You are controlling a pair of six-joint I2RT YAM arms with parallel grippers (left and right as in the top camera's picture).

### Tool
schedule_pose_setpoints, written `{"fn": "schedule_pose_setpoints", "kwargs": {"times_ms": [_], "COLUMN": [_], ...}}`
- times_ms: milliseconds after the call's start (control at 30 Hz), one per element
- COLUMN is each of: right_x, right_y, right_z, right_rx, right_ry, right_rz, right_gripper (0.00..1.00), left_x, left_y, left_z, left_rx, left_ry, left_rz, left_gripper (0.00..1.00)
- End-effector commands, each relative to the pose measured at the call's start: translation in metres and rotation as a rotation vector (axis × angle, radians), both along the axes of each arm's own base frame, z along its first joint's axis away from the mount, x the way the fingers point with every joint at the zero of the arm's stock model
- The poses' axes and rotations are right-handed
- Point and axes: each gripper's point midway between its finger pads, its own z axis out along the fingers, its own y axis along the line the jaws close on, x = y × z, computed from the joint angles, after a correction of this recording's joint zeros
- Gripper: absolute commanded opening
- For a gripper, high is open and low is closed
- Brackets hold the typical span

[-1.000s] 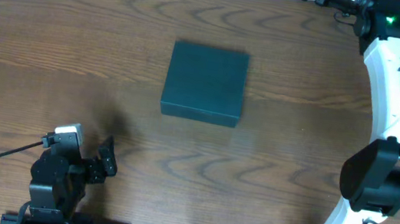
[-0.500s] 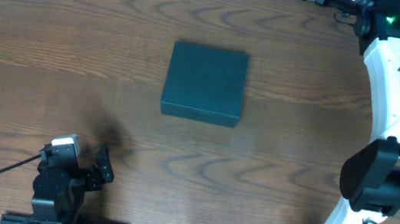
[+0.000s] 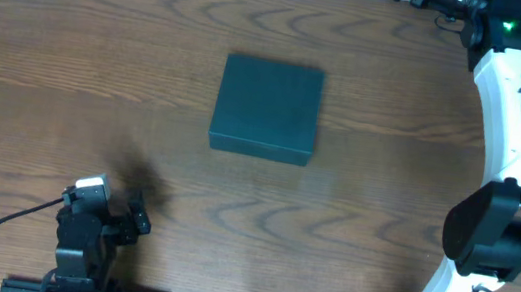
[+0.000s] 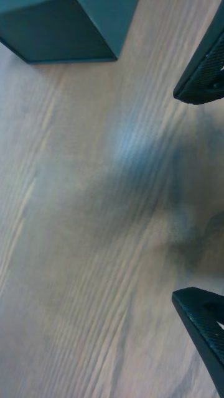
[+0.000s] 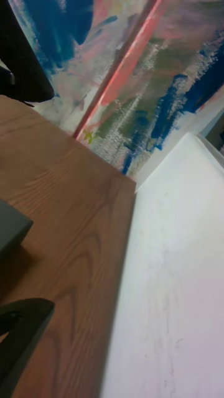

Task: Pack container

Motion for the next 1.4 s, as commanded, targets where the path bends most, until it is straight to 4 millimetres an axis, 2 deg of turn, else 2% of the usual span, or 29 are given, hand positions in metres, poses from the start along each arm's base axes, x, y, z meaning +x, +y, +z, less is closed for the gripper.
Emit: {"fn": "schedule_pose_setpoints", "kwargs": {"times_ms": [0, 833, 967, 1100, 1167, 1367], "right_x": [-0.008, -0.009, -0.021, -0.061, -0.093, -0.217], "right_y": [0.004, 0.003, 0.010, 0.028, 0.040, 0.075], "right_z": [0.018, 0.016, 0.032, 0.068, 0.094, 0.193], "right_rx": [0.005, 0.005, 0.004, 0.004, 0.005, 0.025], "right_ry": [-0.031, -0.022, -0.041, -0.038, -0.055, -0.283], "right_rz": [0.015, 0.014, 0.026, 0.061, 0.091, 0.214], "right_gripper": [0.99, 0.99, 0.99, 0.99, 0.99, 0.99], "left_x": [0.001, -0.001, -0.001, -0.001, -0.001, -0.001], "left_y": [0.000, -0.001, -0.001, -0.001, -0.001, -0.001], "left_z": [-0.001, -0.004, -0.004, -0.004, -0.004, -0.004], "left_rx": [0.058, 0.090, 0.090, 0.090, 0.090, 0.090], "left_ry": [0.000, 0.017, 0.017, 0.017, 0.017, 0.017], "left_rz": [-0.037, -0.064, -0.064, -0.064, -0.064, -0.064], "left_gripper": [0.95, 0.95, 0.95, 0.95, 0.95, 0.95]}}
